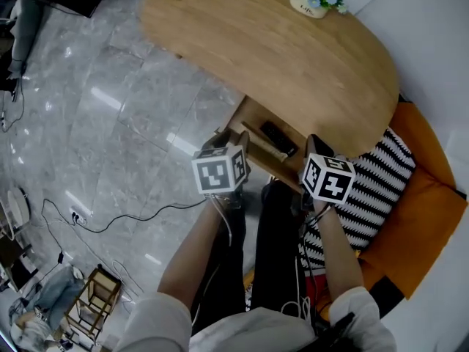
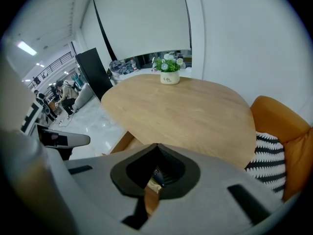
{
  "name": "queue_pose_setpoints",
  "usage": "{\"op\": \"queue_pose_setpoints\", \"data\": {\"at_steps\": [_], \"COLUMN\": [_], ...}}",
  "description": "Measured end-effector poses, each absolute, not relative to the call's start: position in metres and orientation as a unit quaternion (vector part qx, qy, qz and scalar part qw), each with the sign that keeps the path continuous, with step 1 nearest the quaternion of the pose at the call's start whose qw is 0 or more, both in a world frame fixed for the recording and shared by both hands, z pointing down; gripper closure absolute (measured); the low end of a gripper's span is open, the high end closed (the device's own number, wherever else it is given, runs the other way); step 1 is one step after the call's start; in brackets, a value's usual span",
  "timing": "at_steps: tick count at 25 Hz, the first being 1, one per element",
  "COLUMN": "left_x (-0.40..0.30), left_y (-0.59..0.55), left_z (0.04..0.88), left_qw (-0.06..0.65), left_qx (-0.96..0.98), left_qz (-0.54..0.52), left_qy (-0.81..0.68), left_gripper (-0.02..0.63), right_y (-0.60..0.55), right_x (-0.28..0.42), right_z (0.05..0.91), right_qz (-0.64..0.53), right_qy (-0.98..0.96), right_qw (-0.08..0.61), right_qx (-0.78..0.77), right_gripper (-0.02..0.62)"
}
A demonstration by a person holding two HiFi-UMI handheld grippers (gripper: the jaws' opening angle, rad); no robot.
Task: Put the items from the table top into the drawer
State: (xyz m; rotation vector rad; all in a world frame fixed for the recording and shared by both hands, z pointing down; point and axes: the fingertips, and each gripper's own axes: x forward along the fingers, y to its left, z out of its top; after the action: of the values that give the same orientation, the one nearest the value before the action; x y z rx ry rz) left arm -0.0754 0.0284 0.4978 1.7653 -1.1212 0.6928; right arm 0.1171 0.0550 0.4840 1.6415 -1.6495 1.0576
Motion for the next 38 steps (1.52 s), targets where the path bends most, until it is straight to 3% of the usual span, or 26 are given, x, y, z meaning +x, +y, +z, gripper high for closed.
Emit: {"op": "queue_pose_setpoints", "data": {"at_steps": [4,9,20,38], "left_x": [-0.1,-0.117,-0.129,-0.122], "left_y": [0.036,0.009,0.036,0.01], "left_z": [0.429,0.311,0.115,0.049], "left_qw": [0.422,0.369,0.255,0.226], "left_qx": [0.738,0.774,0.836,0.849], "left_qz": [0.287,0.27,0.239,0.185], "left_qy": [-0.441,-0.438,-0.423,-0.44], "left_gripper": [0.44,0.525,0.575,0.592], "right_y": [0.074,0.073,0.099,0.094], "right_x": [0.112,0.103,0.072,0.091], "right_z": [0.426,0.326,0.153,0.072], "right_qz": [0.398,0.385,0.32,0.265], "right_qy": [-0.607,-0.6,-0.624,-0.628], "right_qw": [0.279,0.246,0.207,0.183], "right_qx": [0.629,0.657,0.682,0.709], "right_gripper": [0.603,0.603,0.603,0.603]}}
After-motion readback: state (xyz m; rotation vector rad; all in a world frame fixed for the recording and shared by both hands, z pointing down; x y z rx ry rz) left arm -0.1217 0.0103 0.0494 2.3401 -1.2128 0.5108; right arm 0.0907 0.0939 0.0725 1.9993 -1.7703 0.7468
